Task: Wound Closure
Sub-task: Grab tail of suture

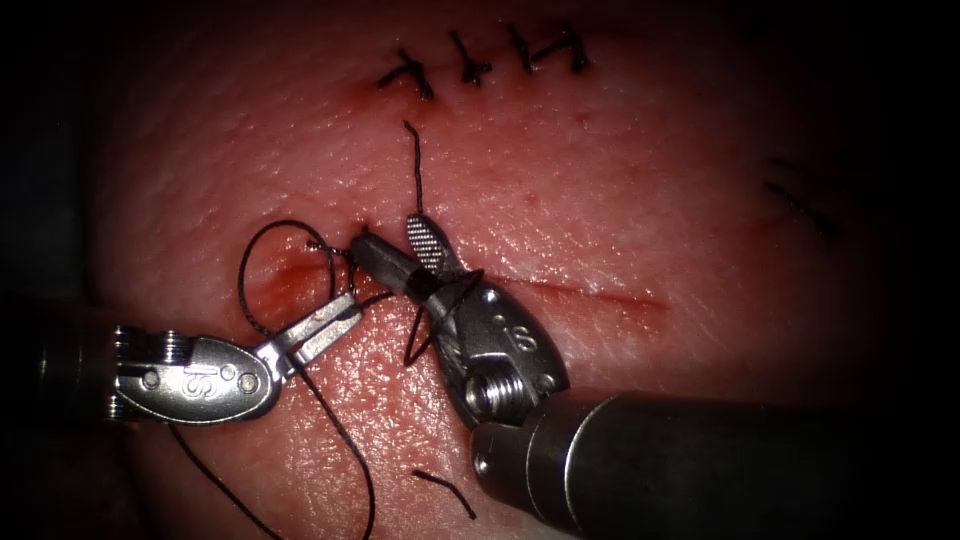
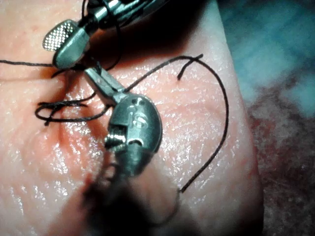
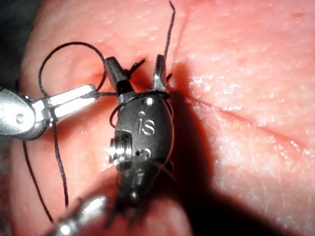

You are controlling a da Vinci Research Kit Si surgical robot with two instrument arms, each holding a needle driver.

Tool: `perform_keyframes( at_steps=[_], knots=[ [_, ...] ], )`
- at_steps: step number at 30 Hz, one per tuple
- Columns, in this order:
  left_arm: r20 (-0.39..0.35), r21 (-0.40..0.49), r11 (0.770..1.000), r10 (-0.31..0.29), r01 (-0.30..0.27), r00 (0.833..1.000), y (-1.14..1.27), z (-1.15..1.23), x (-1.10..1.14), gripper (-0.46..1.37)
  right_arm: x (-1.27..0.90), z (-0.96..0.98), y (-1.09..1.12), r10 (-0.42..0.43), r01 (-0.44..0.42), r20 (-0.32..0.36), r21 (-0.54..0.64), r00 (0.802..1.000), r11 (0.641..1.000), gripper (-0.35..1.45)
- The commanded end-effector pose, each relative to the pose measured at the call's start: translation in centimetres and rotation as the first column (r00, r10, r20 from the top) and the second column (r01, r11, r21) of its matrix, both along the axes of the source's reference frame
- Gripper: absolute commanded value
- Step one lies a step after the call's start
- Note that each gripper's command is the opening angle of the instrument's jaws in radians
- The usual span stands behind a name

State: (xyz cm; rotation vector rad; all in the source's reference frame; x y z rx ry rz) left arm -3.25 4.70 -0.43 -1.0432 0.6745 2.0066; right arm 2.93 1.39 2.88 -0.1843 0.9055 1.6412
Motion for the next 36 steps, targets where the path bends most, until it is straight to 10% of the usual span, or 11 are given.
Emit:
perform_keyframes(
  at_steps=[1, 36],
  knots=[
    [0.000, -0.001, 1.000, 0.001, -0.001, 1.000, 0.00, 0.00, 0.00, -0.35, -0.01, 0.01, 0.00, 0.010, -0.010, 0.023, -0.001, 1.000, 1.000, 0.93],
    [-0.004, -0.042, 0.998, 0.049, -0.050, 0.999, 0.48, 0.19, -0.19, -0.35, 0.05, 0.66, 0.52, -0.102, 0.100, 0.033, 0.069, 0.994, 0.993, 0.77]
  ],
)
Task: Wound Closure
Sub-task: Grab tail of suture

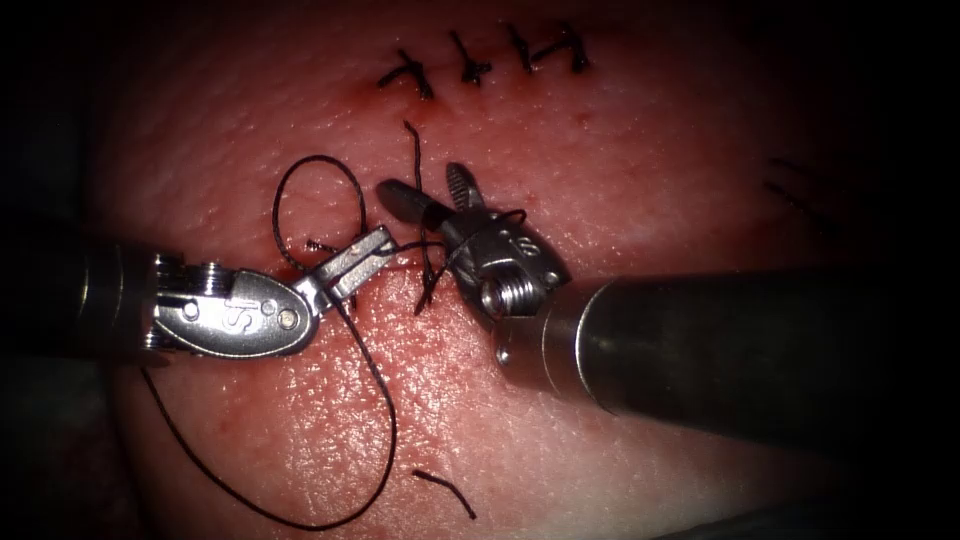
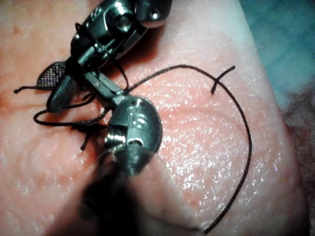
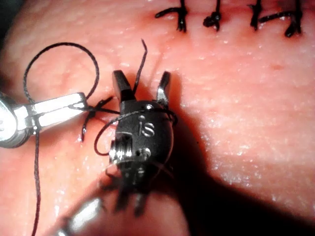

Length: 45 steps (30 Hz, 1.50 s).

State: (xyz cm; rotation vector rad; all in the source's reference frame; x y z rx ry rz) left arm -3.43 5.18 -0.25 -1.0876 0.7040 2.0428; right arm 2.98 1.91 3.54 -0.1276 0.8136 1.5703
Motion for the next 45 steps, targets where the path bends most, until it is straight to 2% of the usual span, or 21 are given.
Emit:
perform_keyframes(
  at_steps=[1, 8, 12, 13, 14, 15, 19, 22, 30, 45],
  knots=[
    [0.002, 0.000, 1.000, 0.004, -0.004, 1.000, 0.01, 0.02, 0.00, -0.35, 0.02, 0.00, 0.01, -0.025, 0.025, -0.021, 0.001, 0.999, 1.000, 0.76],
    [-0.001, -0.002, 1.000, 0.006, -0.006, 1.000, 0.03, 0.07, 0.02, -0.35, 0.14, 0.00, 0.09, -0.053, 0.052, -0.048, -0.026, 0.997, 0.998, 0.70],
    [0.000, -0.002, 1.000, 0.006, -0.006, 1.000, 0.03, 0.07, 0.03, -0.35, 0.16, -0.01, 0.11, -0.063, 0.062, -0.036, -0.031, 0.997, 0.998, 0.51],
    [0.000, -0.002, 1.000, 0.007, -0.007, 1.000, 0.02, 0.07, 0.04, -0.35, 0.16, -0.01, 0.11, -0.063, 0.062, -0.036, -0.031, 0.997, 0.998, 0.32],
    [0.000, -0.002, 1.000, 0.008, -0.008, 1.000, 0.02, 0.07, 0.05, -0.35, 0.16, -0.01, 0.11, -0.064, 0.063, -0.037, -0.031, 0.997, 0.998, -0.18],
    [0.000, -0.002, 1.000, 0.008, -0.008, 1.000, 0.02, 0.06, 0.05, -0.35, 0.15, -0.01, 0.11, -0.064, 0.062, -0.038, -0.033, 0.997, 0.997, -0.35],
    [0.001, -0.002, 1.000, 0.010, -0.010, 1.000, 0.01, 0.06, 0.08, -0.35, 0.15, -0.02, 0.10, -0.060, 0.059, 0.007, 0.016, 0.998, 0.998, -0.35],
    [0.000, -0.003, 1.000, 0.009, -0.009, 1.000, -0.01, 0.06, 0.09, -0.35, 0.15, -0.04, 0.10, -0.069, 0.069, 0.034, 0.003, 0.997, 0.998, -0.35],
    [-0.001, -0.004, 1.000, 0.008, -0.008, 1.000, -0.01, 0.06, 0.08, -0.35, 0.15, -0.12, 0.11, -0.075, 0.075, 0.047, -0.012, 0.996, 0.997, -0.35],
    [-0.009, -0.010, 1.000, 0.008, -0.008, 1.000, -0.06, 0.06, 0.09, -0.35, 0.14, -0.15, 0.07, -0.071, 0.072, 0.051, -0.011, 0.996, 0.997, -0.35]
  ],
)
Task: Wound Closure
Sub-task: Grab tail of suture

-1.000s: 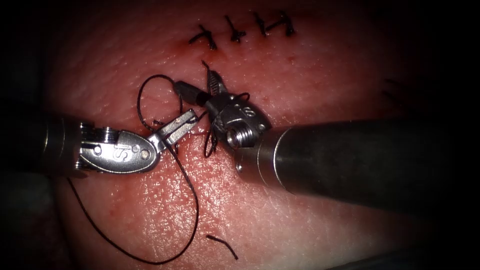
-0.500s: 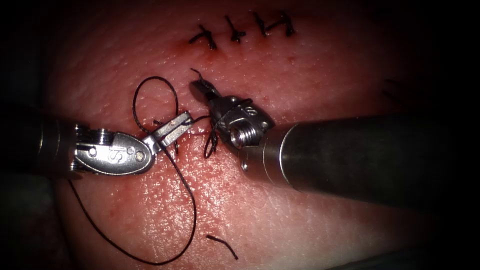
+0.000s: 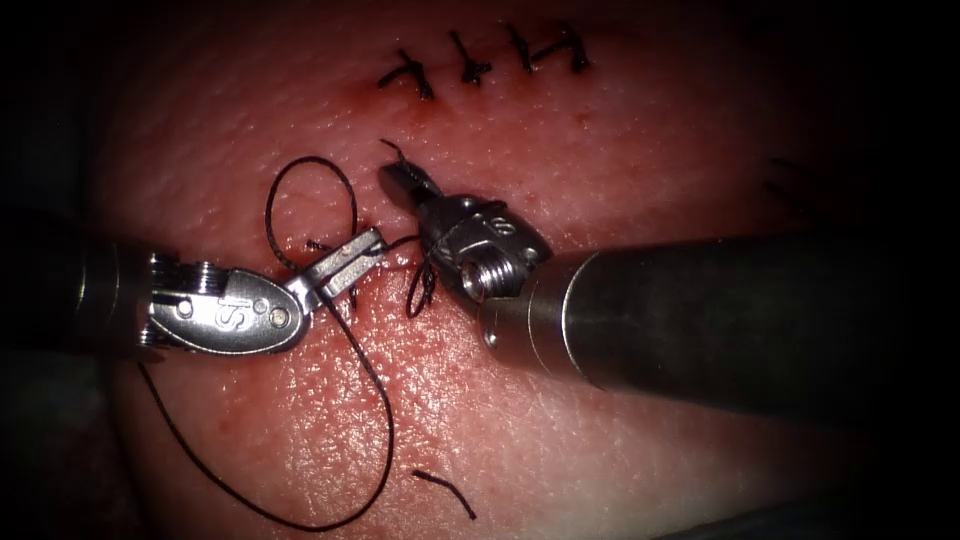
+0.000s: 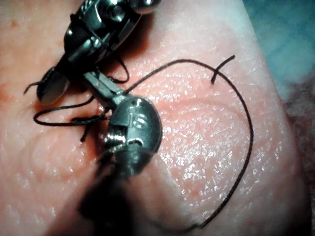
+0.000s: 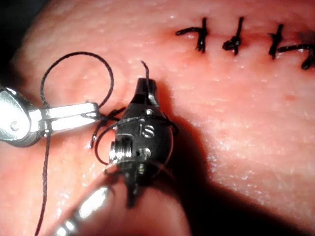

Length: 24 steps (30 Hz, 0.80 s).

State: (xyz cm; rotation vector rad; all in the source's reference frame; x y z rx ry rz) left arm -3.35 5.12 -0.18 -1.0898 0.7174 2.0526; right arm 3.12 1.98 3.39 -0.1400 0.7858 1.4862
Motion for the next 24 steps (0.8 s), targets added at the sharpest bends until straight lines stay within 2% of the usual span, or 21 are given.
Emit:
perform_keyframes(
  at_steps=[1, 24],
  knots=[
    [0.000, 0.001, 1.000, 0.001, -0.001, 1.000, 0.00, -0.01, 0.01, -0.35, -0.01, 0.00, 0.00, 0.005, -0.005, 0.008, 0.000, 1.000, 1.000, -0.35],
    [0.001, 0.003, 1.000, 0.007, -0.007, 1.000, 0.01, -0.02, 0.00, -0.35, -0.02, -0.04, 0.02, 0.013, -0.013, 0.009, -0.002, 1.000, 1.000, -0.35]
  ],
)
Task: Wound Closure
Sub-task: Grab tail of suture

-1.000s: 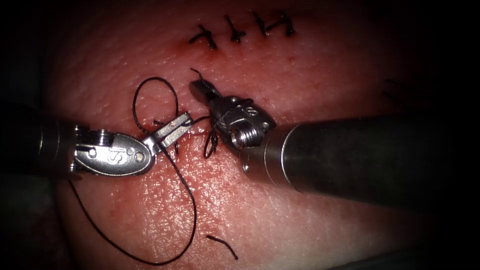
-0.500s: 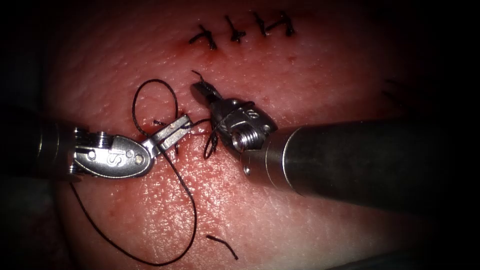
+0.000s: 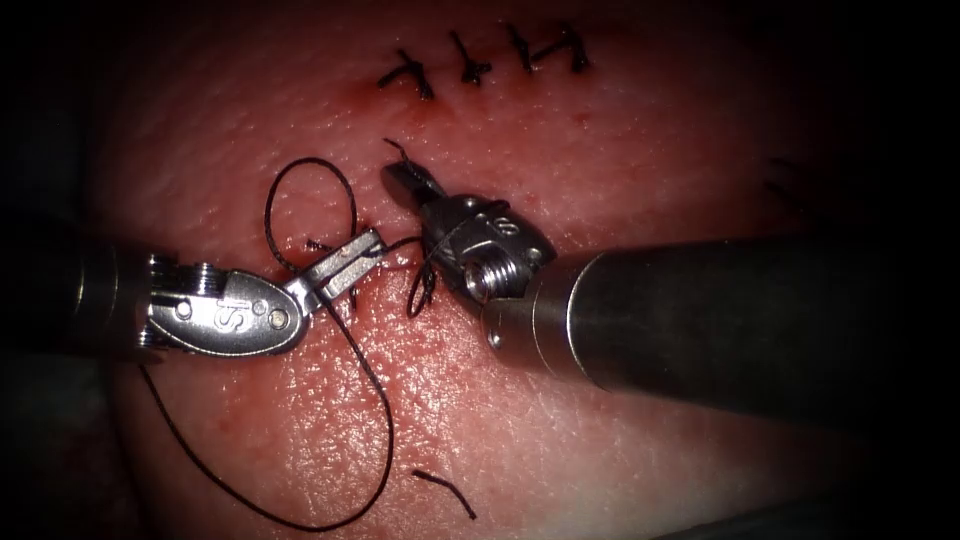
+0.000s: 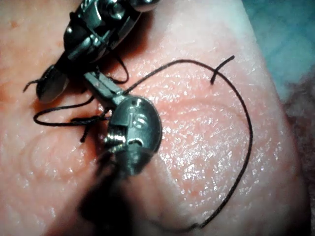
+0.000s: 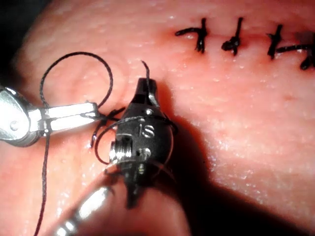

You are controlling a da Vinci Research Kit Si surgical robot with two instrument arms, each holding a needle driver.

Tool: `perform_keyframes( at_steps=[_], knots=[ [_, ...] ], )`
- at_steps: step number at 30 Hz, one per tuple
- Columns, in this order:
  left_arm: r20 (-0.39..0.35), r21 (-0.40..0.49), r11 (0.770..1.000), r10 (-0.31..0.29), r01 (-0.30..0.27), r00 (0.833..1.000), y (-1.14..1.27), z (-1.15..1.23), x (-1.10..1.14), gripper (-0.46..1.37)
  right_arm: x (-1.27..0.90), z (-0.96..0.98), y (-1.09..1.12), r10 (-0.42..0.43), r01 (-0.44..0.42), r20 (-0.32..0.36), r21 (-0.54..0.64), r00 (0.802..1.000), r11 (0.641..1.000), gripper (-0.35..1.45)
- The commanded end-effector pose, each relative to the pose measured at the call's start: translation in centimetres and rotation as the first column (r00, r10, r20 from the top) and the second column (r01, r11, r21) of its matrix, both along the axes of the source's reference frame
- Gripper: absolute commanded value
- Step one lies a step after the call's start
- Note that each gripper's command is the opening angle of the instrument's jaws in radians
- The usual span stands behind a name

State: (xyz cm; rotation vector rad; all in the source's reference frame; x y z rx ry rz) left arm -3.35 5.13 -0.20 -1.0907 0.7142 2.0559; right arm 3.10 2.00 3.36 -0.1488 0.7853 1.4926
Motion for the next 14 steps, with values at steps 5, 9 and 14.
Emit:
perform_keyframes(
  at_steps=[5, 9, 14],
  knots=[
    [0.003, 0.001, 1.000, 0.006, -0.006, 1.000, 0.00, 0.00, 0.00, -0.35, 0.00, -0.01, -0.01, 0.004, -0.004, 0.005, 0.002, 1.000, 1.000, -0.35],
    [0.004, 0.001, 1.000, 0.007, -0.007, 1.000, 0.00, -0.01, 0.00, -0.35, 0.01, -0.01, -0.01, 0.004, -0.004, 0.005, 0.002, 1.000, 1.000, -0.35],
    [0.005, 0.001, 1.000, 0.008, -0.008, 1.000, 0.00, -0.01, -0.01, -0.35, 0.02, -0.02, -0.02, 0.007, -0.007, 0.008, 0.002, 1.000, 1.000, -0.35]
  ],
)
